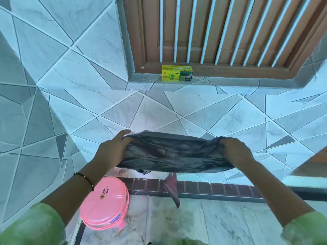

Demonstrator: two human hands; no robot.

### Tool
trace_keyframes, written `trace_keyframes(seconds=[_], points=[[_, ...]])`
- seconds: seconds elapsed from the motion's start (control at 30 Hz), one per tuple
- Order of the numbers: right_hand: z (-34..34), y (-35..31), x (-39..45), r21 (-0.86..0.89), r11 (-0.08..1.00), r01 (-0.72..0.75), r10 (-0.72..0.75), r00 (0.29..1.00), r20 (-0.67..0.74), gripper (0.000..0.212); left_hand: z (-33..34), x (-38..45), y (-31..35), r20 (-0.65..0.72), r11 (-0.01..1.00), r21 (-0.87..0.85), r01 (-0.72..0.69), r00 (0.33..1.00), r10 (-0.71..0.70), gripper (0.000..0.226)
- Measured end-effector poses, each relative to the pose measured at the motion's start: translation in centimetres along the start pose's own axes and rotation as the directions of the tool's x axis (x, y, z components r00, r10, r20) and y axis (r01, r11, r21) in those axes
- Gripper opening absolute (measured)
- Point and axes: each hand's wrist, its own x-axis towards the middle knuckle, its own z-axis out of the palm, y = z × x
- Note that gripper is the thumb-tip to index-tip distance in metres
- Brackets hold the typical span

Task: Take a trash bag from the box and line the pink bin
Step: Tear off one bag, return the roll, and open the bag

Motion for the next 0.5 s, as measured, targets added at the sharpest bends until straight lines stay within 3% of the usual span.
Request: trace_keyframes(seconds=[0.07, 0.13, 0.23, 0.33, 0.4, 0.5], points=[[0.2, 0.4, 0.2, -0.051, 0.998, -0.046, 0.045, 0.999, -0.017, 0.032, 0.8, -0.4, -0.8, 0.057, 0.997, 0.079, 0.021, 0.998, -0.026, 0.031], [0.5, 0.2, -0.4, -0.140, 0.990, 0.003, 0.000, 1.000, 0.018, 0.033, 1.4, -1.0, -1.5, 0.168, 0.987, 0.150, 0.065, 0.982, -0.090, 0.035], [1.2, -0.8, -2.0, -0.221, 0.941, 0.258, -0.225, 0.961, 0.163, 0.037, 1.7, -1.4, -2.0, 0.331, 0.936, 0.313, 0.163, 0.904, -0.269, 0.032], [1.6, -1.4, -2.6, -0.320, 0.789, 0.524, -0.409, 0.838, 0.362, 0.030, 1.4, -0.5, -2.1, 0.373, 0.899, 0.359, 0.252, 0.844, -0.386, 0.029], [1.2, -1.3, -1.6, -0.345, 0.802, 0.487, -0.363, 0.857, 0.365, 0.028, 0.4, 0.7, -1.7, 0.336, 0.900, 0.342, 0.271, 0.859, -0.386, 0.030], [-1.9, -1.7, 0.7, -0.357, 0.893, 0.275, -0.206, 0.954, 0.220, 0.029, -2.4, 3.6, -0.5, 0.246, 0.908, 0.254, 0.332, 0.886, -0.393, 0.034]])
